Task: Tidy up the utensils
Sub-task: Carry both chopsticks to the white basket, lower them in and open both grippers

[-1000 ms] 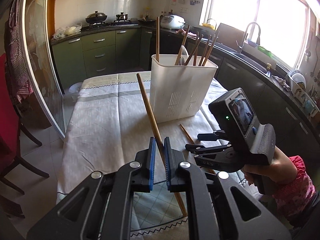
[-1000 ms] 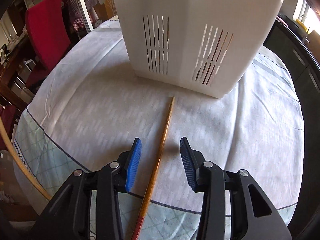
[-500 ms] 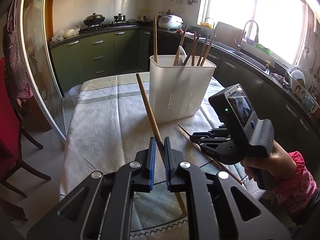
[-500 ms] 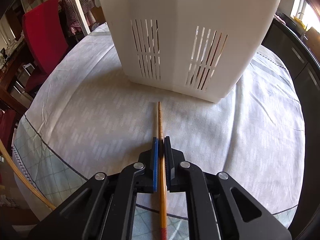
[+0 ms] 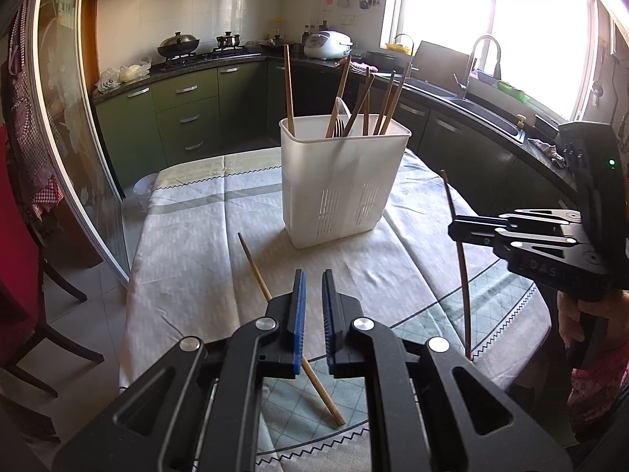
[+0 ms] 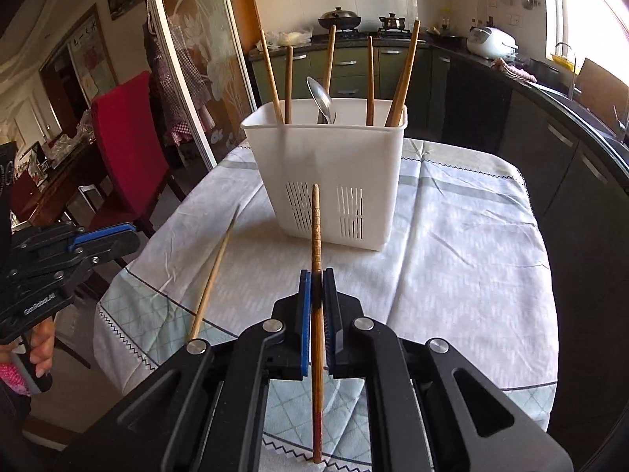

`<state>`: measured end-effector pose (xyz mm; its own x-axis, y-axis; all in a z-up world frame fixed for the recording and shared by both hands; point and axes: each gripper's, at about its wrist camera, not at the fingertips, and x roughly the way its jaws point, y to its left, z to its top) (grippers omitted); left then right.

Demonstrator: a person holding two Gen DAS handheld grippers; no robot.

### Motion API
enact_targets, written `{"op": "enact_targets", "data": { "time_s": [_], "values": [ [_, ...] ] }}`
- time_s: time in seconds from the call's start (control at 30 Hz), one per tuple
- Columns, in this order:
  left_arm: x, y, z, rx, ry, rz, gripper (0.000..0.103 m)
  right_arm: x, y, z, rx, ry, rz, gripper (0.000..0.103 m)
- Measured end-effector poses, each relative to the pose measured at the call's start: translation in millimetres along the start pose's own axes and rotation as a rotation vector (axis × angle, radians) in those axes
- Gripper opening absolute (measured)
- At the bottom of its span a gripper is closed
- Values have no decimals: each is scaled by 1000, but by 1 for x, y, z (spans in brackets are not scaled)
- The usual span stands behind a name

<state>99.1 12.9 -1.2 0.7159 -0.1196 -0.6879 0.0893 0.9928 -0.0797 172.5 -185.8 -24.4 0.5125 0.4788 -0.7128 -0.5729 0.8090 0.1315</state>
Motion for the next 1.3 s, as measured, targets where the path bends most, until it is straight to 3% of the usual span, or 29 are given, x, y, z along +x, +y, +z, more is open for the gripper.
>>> {"op": "enact_targets", "data": {
  "time_s": [0.2, 0.37, 0.5, 0.67, 0.73, 0.77, 0.9, 1.13, 1.3],
  "values": [
    [35, 22, 7, -109, 143, 40, 8, -25, -2, -5, 9, -27, 11, 7],
    [98, 39, 9, -198, 322, 91, 16, -25, -9, -6, 18, -31, 22, 7],
    [142, 55, 8, -281, 446, 145, 16, -26, -10, -8, 19, -37, 37, 7],
    [163, 59, 7, -313, 495, 172, 16, -27, -17, -8, 32, -44, 50, 7],
    [166, 57, 8, -299, 495, 178, 15, -28, -19, -9, 37, -46, 53, 7],
    [167, 55, 9, -292, 494, 180, 7, -28, -19, -10, 38, -47, 55, 7],
    [160, 50, 11, -295, 475, 138, 6, -30, -20, -12, 44, -53, 65, 7],
    [78, 31, 19, -208, 205, 82, 6, -45, -23, -12, 56, -90, 75, 7],
    [17, 6, 5, -108, 4, 62, 6, -54, -16, -15, 47, -103, 81, 7]
  ]
}}
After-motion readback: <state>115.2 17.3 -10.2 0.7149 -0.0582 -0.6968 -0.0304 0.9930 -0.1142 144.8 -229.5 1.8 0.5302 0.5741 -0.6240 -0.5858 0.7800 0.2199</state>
